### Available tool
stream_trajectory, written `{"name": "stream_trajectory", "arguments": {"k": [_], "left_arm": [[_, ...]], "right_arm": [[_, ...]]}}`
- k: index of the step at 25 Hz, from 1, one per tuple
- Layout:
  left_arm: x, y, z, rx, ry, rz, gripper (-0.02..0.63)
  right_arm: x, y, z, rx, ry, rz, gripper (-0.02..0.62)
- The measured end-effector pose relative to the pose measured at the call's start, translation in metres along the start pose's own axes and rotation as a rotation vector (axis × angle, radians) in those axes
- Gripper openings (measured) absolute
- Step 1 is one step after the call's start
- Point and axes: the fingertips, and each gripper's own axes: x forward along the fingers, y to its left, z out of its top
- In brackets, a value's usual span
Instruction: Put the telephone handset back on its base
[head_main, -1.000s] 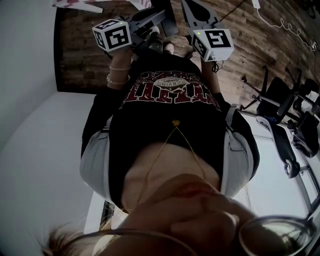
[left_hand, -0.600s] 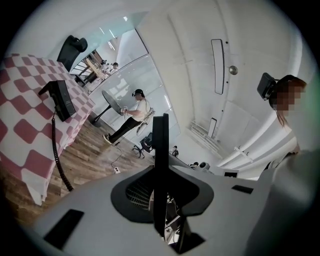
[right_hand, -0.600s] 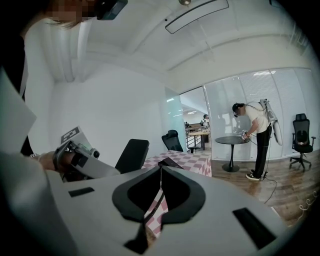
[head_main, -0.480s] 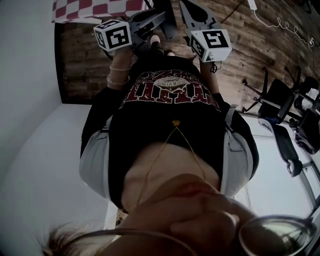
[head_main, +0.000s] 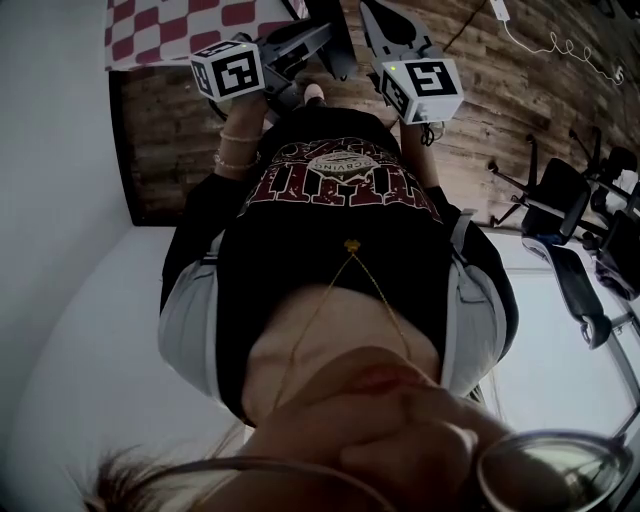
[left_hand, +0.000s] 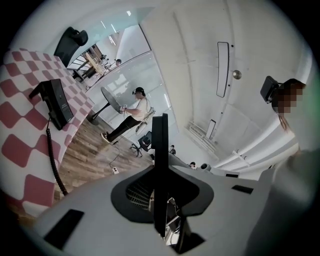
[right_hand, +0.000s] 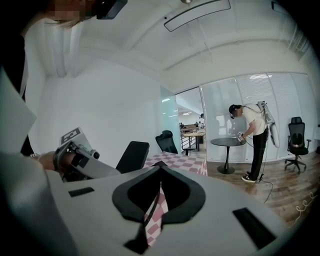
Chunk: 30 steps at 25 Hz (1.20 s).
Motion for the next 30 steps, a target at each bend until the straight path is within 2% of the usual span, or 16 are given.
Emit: {"name": "stream_trajectory", "arguments": {"k": [4, 7, 11, 16, 21, 30], "left_arm": [[-0.001, -0.001, 0.012, 0.005, -0.008, -0.014, 0.082], [-0.003, 0.006, 0.008, -0.022, 0.008, -0.017, 0.082], [0.004, 0.011, 0.03, -0.007, 0.003, -0.008, 0.082], [-0.001, 0.015, 0.034, 0.002, -0.022, 0.007, 0.083], [0.011, 0.032, 0.045, -0.023, -0.038, 0.041, 0.081], [0.032, 0.047, 0.081, -0.037, -0.14, 0.102, 0.081]], "right_arm": [[0.009, -0.001, 0.001, 0.007, 0.0, -0.013, 0.021], [0.015, 0.0, 0.0, 0.018, 0.002, -0.013, 0.021], [0.03, -0.007, 0.006, 0.041, 0.015, -0.027, 0.021], [0.036, -0.003, 0.005, 0.042, 0.011, -0.02, 0.021], [0.056, -0.019, 0.01, 0.026, 0.018, 0.035, 0.021], [0.096, -0.042, 0.027, -0.012, 0.033, 0.164, 0.021]]}}
